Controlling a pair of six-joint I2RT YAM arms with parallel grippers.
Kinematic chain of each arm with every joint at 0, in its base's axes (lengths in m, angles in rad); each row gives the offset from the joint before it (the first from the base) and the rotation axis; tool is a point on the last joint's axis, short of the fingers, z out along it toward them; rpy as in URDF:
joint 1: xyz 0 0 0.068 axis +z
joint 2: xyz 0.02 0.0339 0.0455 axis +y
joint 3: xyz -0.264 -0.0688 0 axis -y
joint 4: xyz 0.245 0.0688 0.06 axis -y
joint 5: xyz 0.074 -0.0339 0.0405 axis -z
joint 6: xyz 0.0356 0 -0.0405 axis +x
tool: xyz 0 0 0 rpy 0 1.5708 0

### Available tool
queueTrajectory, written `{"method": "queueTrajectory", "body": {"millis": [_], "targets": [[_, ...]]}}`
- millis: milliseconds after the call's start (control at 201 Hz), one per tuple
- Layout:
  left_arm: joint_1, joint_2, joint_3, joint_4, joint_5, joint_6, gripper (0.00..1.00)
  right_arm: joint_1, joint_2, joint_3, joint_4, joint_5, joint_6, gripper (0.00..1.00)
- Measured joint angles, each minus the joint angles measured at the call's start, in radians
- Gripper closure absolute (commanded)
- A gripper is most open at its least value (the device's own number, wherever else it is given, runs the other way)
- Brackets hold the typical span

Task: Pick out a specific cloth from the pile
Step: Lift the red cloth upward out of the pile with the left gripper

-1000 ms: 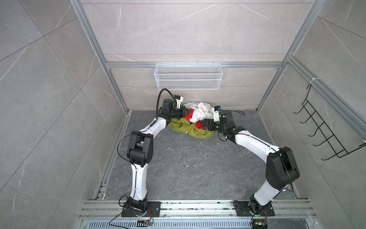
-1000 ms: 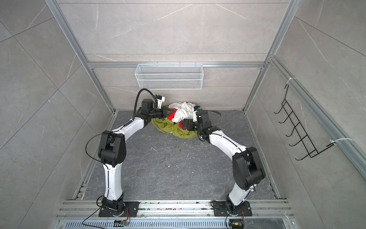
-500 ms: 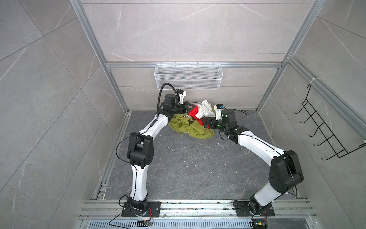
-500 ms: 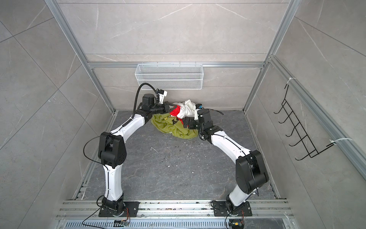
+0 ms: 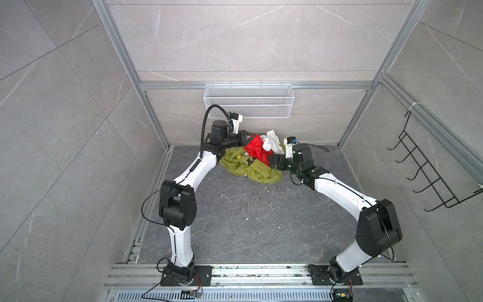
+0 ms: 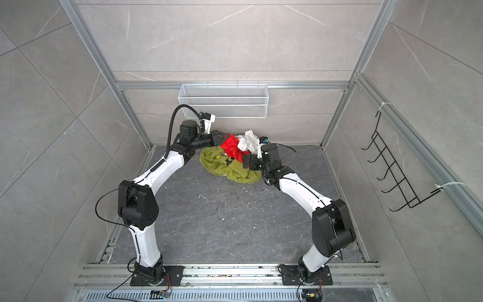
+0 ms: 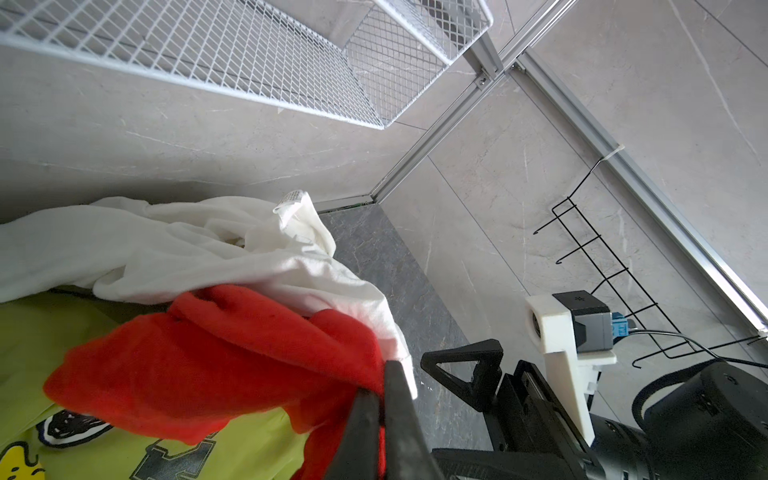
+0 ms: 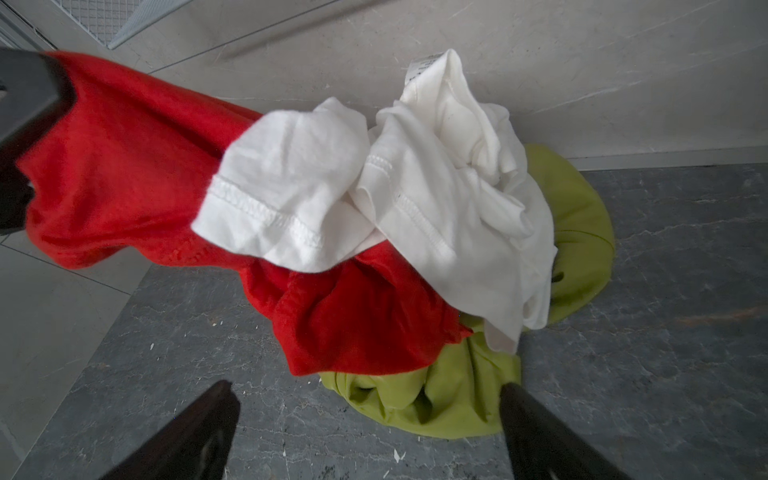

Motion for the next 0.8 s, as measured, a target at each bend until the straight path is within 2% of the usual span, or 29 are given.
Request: {"method": "queueTrajectory", "body": {"millis": [802], "targets": [[0.021, -0.122, -0.101, 0.016, -0.042, 0.026, 1.00, 0.000, -0.027, -0.005, 0.000, -0.004, -0.001, 0.00]]}}
